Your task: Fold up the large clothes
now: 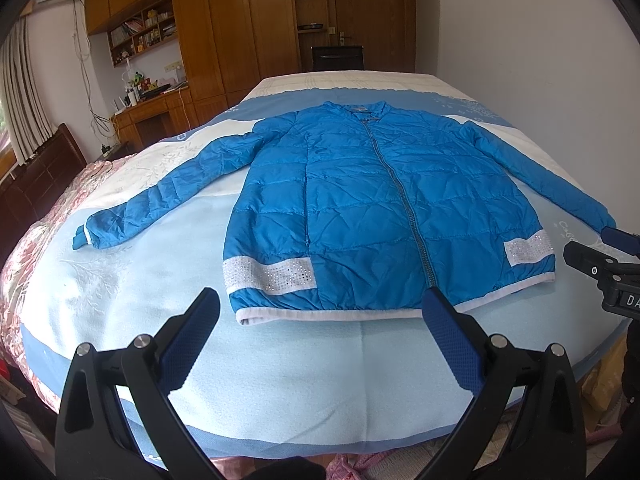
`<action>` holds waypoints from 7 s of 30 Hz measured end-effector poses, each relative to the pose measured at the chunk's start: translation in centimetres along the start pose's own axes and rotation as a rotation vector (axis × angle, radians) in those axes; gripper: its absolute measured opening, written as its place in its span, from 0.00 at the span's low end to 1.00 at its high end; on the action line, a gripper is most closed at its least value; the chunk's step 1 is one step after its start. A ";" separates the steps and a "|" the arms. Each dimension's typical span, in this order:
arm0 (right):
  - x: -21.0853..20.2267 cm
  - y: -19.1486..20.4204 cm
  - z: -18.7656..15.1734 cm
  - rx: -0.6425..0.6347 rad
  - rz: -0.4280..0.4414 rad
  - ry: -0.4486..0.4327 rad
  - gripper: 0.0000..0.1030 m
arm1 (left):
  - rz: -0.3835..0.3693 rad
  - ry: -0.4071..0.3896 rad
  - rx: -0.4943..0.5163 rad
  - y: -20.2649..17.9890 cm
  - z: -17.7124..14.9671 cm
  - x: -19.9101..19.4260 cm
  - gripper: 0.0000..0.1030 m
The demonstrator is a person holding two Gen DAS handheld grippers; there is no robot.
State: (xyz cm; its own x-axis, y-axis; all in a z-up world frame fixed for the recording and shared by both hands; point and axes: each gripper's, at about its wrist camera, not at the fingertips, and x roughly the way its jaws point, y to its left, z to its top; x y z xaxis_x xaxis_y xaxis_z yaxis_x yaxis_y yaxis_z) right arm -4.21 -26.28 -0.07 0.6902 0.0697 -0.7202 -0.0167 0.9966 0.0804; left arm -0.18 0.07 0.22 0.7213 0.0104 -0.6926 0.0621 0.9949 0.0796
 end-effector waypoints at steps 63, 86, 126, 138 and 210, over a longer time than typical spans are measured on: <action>13.8 -41.8 2.1 0.915 0.057 0.235 0.26 | -0.600 0.398 0.052 -26.8 22.4 33.9 0.66; 23.9 -17.0 23.7 0.292 0.343 0.151 0.25 | -0.413 0.248 -0.044 -11.2 24.4 30.1 0.51; 26.0 -28.1 22.6 0.517 0.325 0.143 0.48 | -0.351 0.148 -0.278 -8.3 25.4 32.5 0.18; 30.3 -15.3 23.9 0.210 0.415 0.228 0.42 | -0.045 0.087 -0.344 2.4 25.3 32.3 0.18; 30.6 -9.2 22.7 0.017 0.238 0.301 0.45 | 0.374 0.181 -1.003 37.6 4.3 21.4 0.52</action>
State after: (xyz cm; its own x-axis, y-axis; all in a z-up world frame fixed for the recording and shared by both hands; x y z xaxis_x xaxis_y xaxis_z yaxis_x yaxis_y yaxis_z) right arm 33.52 -34.30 -7.21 0.4254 0.3109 -0.8499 -0.1372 0.9504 0.2790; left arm 20.56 37.26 -8.52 0.4596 0.2625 -0.8484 -0.7918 0.5538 -0.2576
